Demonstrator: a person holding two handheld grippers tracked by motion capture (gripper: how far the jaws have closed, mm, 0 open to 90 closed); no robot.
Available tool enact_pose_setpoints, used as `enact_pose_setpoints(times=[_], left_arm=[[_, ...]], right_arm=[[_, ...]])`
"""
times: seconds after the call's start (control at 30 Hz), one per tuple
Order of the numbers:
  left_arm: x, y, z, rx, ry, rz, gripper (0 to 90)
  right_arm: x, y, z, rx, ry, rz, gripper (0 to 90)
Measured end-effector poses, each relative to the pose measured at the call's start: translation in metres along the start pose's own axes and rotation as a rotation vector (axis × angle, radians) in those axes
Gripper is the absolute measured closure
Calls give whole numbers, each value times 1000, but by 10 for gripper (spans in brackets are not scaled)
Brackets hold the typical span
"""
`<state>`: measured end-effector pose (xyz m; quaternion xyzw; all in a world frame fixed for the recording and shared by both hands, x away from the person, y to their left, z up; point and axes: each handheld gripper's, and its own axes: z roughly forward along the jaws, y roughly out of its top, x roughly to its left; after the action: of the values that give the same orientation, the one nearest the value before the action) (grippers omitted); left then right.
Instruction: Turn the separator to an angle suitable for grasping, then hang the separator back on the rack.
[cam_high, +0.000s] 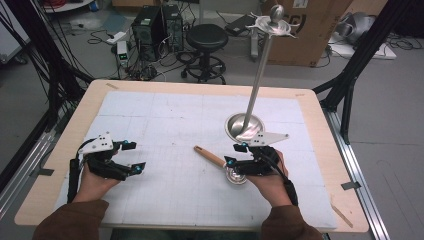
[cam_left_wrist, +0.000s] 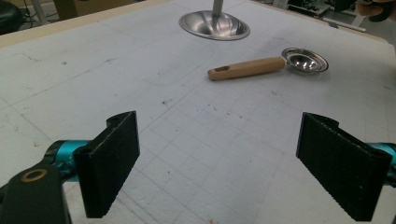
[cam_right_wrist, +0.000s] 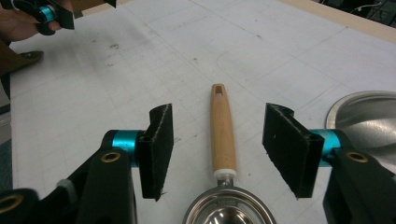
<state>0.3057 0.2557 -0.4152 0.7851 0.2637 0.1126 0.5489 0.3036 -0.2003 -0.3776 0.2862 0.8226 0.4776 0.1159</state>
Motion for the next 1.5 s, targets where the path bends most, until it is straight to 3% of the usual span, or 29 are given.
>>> enact_pose_setpoints(times=[0.23, 0.3, 0.63, 1.17, 1.5], left_arm=[[-1, 2, -1, -8, 22, 8, 109], [-1, 3, -1, -8, 38, 16, 84], [1, 2, 0, -10, 29, 4, 82], [-2, 5, 0, -6, 38, 16, 82], [-1, 6, 2, -10, 37, 19, 82]], right_arm=[[-4, -5, 0, 14, -39, 9, 318], [-4, -6, 1, 18, -33, 12, 312], [-4, 0, 2, 39, -55, -10, 312], [-12, 22, 35, 236, -55, -46, 313], [-19, 18, 55, 358, -59, -17, 327]])
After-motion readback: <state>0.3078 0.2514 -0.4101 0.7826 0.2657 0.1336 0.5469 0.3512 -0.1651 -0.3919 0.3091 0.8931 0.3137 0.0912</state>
